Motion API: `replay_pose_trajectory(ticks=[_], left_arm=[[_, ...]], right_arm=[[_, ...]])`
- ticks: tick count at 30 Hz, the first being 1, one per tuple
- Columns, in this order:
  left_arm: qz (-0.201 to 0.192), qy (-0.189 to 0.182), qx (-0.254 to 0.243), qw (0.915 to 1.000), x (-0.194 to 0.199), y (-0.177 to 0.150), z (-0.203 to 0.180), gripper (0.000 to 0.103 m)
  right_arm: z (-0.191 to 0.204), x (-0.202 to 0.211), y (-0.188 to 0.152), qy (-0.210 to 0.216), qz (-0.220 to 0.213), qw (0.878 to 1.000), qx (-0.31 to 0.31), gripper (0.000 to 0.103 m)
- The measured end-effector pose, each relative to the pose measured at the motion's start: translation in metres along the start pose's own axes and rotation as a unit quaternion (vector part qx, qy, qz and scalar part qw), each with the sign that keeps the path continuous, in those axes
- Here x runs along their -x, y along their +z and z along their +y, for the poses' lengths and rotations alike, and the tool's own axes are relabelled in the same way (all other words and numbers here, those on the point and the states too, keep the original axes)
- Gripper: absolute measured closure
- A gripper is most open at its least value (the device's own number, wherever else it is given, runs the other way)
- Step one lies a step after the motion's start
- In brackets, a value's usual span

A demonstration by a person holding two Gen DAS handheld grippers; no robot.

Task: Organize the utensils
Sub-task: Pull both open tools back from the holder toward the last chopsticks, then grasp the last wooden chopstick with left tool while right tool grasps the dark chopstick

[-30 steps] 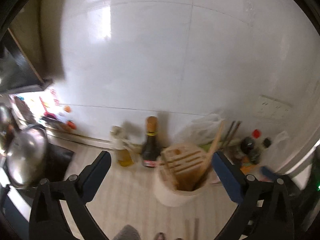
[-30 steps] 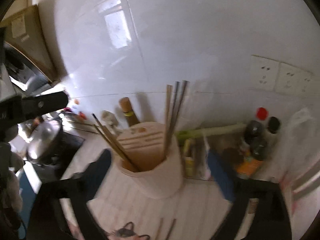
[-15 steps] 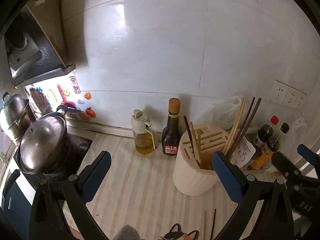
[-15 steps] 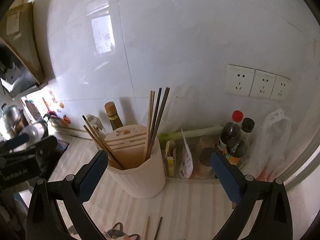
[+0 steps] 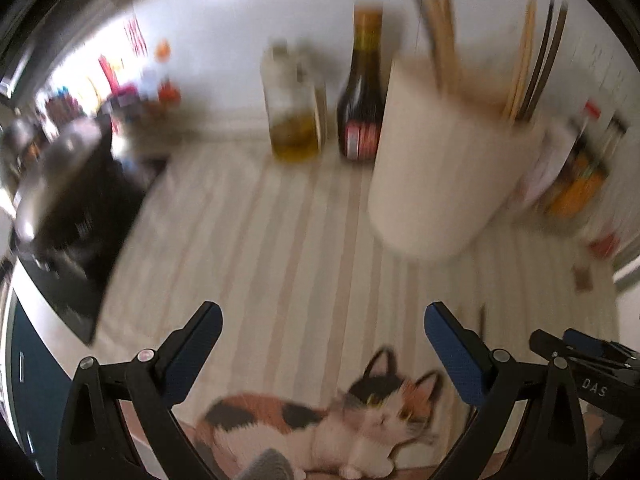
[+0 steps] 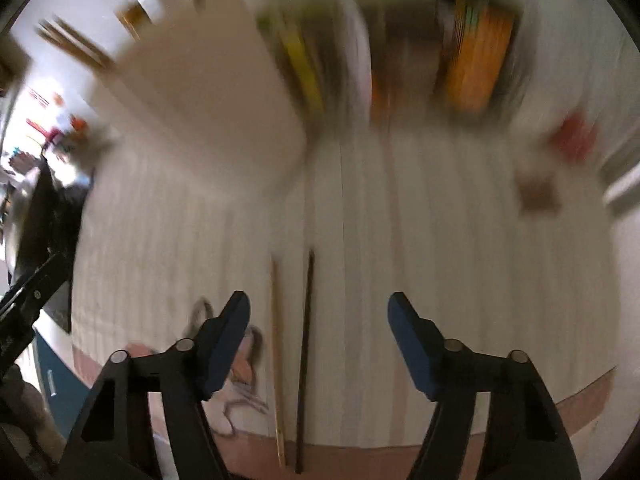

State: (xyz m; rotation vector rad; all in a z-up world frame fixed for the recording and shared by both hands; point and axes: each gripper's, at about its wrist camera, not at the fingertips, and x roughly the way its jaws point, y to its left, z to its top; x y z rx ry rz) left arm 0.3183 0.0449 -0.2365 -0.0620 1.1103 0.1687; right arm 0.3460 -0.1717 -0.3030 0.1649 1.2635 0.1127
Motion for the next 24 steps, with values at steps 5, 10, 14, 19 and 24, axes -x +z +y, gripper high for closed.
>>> replay_pose_trajectory(ticks=[5,10,14,19,24], left_arm=[[0.054,0.012,-0.009,0.9984,-0.040,-0.028,-0.005,0.000],[0.082,0.022,-0.018,0.9963,-0.062,-0.039,-0.009,0.000],[0.096,0.033,-0.026,0.9945,-0.069,-0.042,-0.012,0.000],[0.096,0.030,-0.038,0.9942,-0.070,-0.041,-0.018,0.000],[0.095,0.018,-0.066,0.9931,-0.069,-0.041,-0.037,0.000]], right_arm=[[-0.005,-0.046,-0.017,0.001,0.048,0.999,-0.006,0.047],[0.004,-0.067,-0.020,-0.010,0.062,0.998,0.005,0.059],[0.010,-0.082,-0.018,-0.016,0.080,0.996,0.021,0.079],[0.018,-0.085,-0.021,-0.055,0.071,0.994,0.054,0.093],[-0.005,-0.082,-0.022,-0.056,0.083,0.994,0.052,0.098]])
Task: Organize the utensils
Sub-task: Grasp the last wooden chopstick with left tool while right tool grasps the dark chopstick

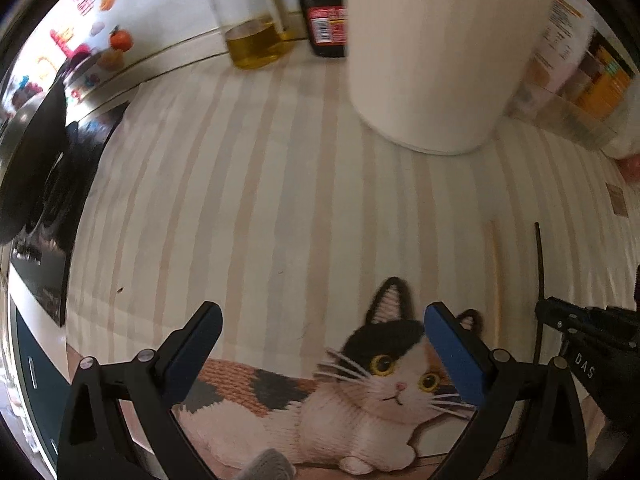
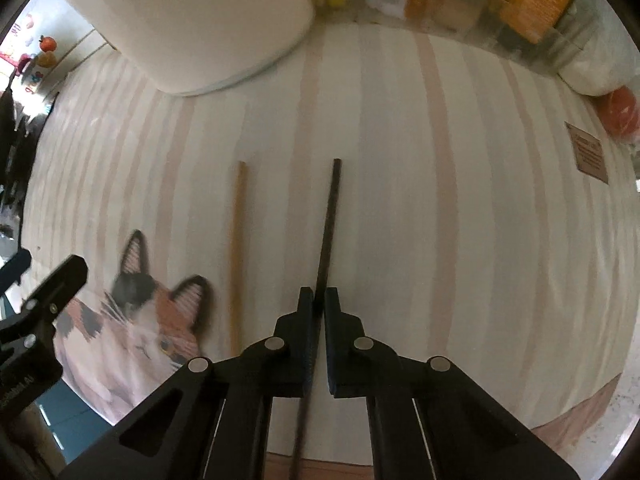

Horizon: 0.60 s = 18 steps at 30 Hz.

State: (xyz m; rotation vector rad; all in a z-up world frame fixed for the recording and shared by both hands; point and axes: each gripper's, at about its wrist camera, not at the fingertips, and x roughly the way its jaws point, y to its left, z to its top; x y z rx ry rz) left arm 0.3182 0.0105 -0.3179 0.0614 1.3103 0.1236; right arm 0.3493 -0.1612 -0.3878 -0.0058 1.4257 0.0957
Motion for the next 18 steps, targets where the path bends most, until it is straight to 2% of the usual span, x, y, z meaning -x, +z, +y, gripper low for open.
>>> replay_pose_trajectory(ticks=[4,9,14,16,18], left_arm=[[0.002,-0.024,-0.024,0.9994,0.005,0.000,-0.026,0.000],[0.033,-0.077,-0.041,0.9956,0.002,-0.007,-0.067,0.000],[0.064,-0.093,-0.067,0.9913,-0.008,-0.017,-0.098,0.002],[0.068,-0.091,-0.081,0.9902,-0.012,-0.021,-0.107,0.007],[0.072,-0.090,-0.089,0.9894,-0.014,-0.022,-0.112,0.016]], right_arm=[[-0.041,0.002,-0.007,-0.012,0.012,1.000,-0.009,0.098],[-0.090,0.005,-0.026,-0.022,0.025,0.999,-0.032,0.098],[-0.126,0.008,-0.038,-0.024,0.027,0.998,-0.059,0.098],[-0.137,0.011,-0.044,-0.018,0.024,0.997,-0.067,0.098],[-0.145,0.011,-0.046,-0.015,0.021,0.997,-0.073,0.098]])
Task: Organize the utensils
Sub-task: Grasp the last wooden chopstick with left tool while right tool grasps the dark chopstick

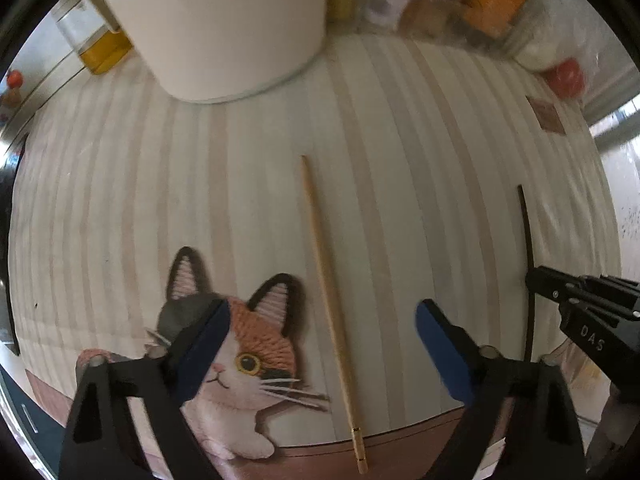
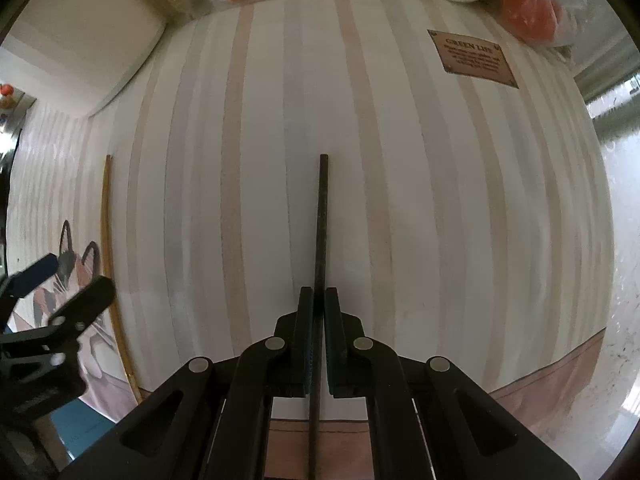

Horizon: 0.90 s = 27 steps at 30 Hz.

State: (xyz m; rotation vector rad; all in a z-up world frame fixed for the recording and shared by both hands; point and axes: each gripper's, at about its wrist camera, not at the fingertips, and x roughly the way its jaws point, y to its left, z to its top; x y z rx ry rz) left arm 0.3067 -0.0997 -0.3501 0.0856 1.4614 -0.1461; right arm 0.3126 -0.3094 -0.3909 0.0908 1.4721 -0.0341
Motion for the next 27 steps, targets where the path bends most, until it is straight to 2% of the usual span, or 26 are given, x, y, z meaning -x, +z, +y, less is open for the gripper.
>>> replay_pose_trajectory(ticks=[1,4,6,8,9,12,14,22,25,27], left_arm=[[0.001,0.000,-0.002,1.0000,-0.002,0.000,-0.002,0.017],[-0.001,0.007,-0.008,0.9999,-0.004,-0.001,-0.007,0.035],[0.002,0.007,-0.012,0.9999,-0.009,-0.002,-0.010,0.070],[0.002,0.007,-0.016,0.9998,-0.012,-0.002,-0.011,0.085],[-0.001,0.002,-0.021,0.9998,-0.013,-0.003,-0.012,0.097],[0.000,-0.010,-0.014,0.9999,-0.013,-0.002,-0.007,0.098],[0.000,-0.015,-0.010,0.9998,-0.013,0.000,-0.004,0.099],[0.001,-0.017,0.000,0.9999,-0.011,0.002,0.015,0.099],[0.007,-0.022,0.004,0.9997,-0.007,0.004,0.026,0.099],[0.010,-0.036,0.010,0.9992,-0.006,-0.001,0.034,0.097]], right_arm=[[-0.003,-0.001,-0.001,0.000,-0.001,1.000,-0.001,0.098],[-0.003,-0.002,-0.004,-0.002,-0.005,1.000,-0.004,0.098],[0.005,-0.008,-0.007,0.001,-0.008,1.000,-0.009,0.098],[0.002,-0.009,-0.013,0.004,-0.009,1.000,-0.013,0.098],[0.000,-0.008,-0.011,0.005,-0.009,1.000,-0.013,0.098],[-0.004,-0.006,-0.009,0.011,-0.012,1.000,-0.015,0.098],[0.014,-0.010,-0.009,0.016,-0.016,1.000,-0.016,0.098],[0.024,-0.010,0.001,0.030,-0.021,0.999,-0.006,0.098],[0.020,-0.011,0.008,0.050,-0.005,0.999,-0.010,0.097],[0.012,-0.011,0.011,0.064,0.007,0.998,-0.020,0.093]])
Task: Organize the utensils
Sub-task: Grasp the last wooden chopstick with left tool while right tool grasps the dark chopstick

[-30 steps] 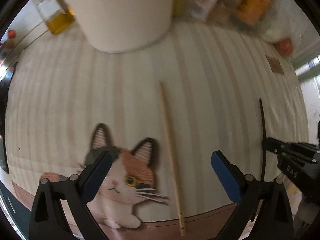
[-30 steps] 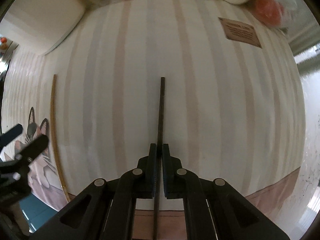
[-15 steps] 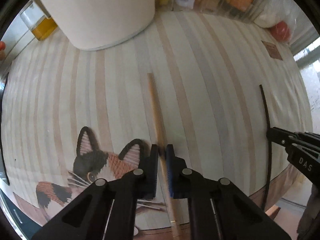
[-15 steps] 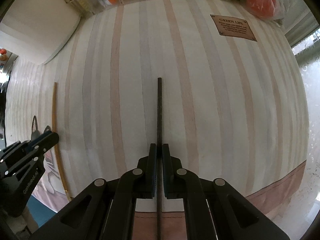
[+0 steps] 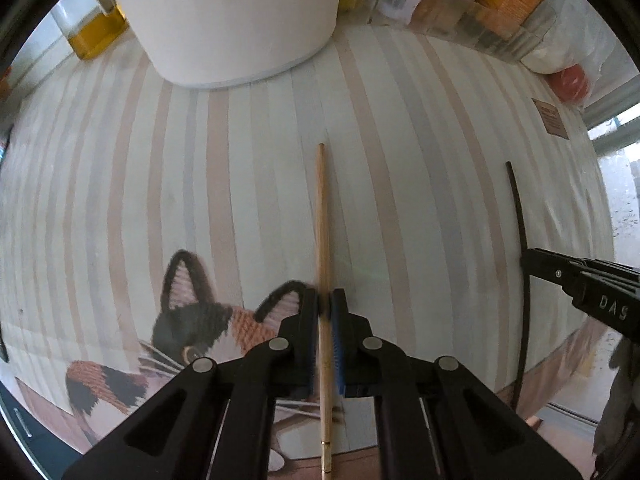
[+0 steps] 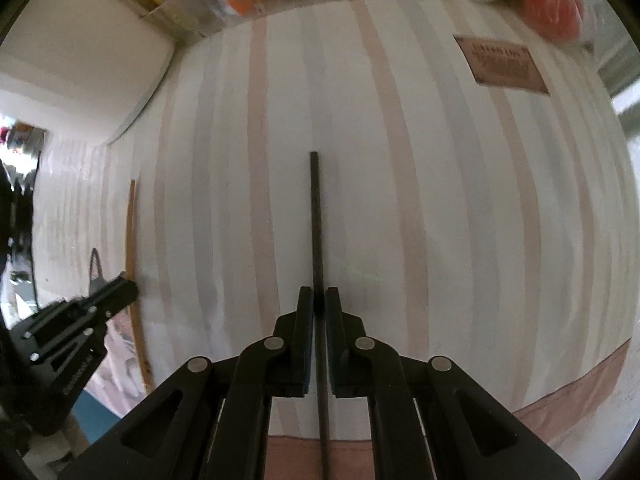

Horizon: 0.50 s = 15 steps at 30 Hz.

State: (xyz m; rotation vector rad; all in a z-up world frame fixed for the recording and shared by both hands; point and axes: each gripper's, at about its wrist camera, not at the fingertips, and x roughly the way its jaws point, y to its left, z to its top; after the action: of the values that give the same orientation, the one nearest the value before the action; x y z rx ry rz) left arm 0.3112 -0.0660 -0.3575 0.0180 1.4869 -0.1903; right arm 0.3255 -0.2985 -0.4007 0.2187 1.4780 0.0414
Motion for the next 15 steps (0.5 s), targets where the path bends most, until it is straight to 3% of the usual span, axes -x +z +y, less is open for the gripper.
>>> replay_pose_trajectory(ticks=[2,4,7,12,15], left_arm=[[0.002,-0.008,0.002,1.0000,0.000,-0.001,0.007,0.095],[0.009,-0.010,0.001,0.9999,-0.001,0.000,0.012,0.094],[0.017,-0.008,0.000,0.9998,-0.001,0.005,0.012,0.093],[0.017,-0.007,-0.015,0.9997,-0.002,0.007,0.000,0.075],[0.012,0.015,-0.032,0.9993,-0.005,0.006,-0.009,0.074]], right_arm=[[-0.005,0.002,-0.001,0.004,0.002,1.000,0.002,0.080],[-0.007,0.002,-0.002,0.002,0.005,1.000,0.005,0.077],[-0.004,0.002,-0.001,-0.009,0.004,1.000,0.015,0.076],[0.016,0.000,-0.012,-0.058,0.005,0.997,0.044,0.076],[0.029,-0.002,-0.014,-0.086,-0.001,0.995,0.057,0.076]])
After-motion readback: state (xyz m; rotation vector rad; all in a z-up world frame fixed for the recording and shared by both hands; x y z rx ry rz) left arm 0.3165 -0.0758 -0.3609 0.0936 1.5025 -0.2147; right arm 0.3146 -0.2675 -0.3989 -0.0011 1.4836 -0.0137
